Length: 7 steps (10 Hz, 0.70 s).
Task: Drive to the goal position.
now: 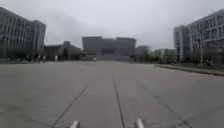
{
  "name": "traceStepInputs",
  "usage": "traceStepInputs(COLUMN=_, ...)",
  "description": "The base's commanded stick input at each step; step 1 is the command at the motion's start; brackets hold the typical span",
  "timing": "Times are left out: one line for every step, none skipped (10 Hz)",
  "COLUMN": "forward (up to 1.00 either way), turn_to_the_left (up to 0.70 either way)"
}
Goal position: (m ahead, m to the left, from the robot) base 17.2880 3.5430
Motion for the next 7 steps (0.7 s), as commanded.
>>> traceStepInputs(forward=1.00, turn_to_the_left=-0.10)
traceStepInputs(forward=1.00, turn_to_the_left=-0.20)
traceStepInputs(forward=1.00, turn_to_the_left=-0.07)
traceStepInputs(forward=1.00, turn_to_the_left=0.00)
traceStepInputs(forward=1.00, turn_to_the_left=-0.01)
traceStepInputs(forward=1.00, turn_to_the_left=-0.05)
traceStepInputs(forward=1.00, turn_to_the_left=-0.28)
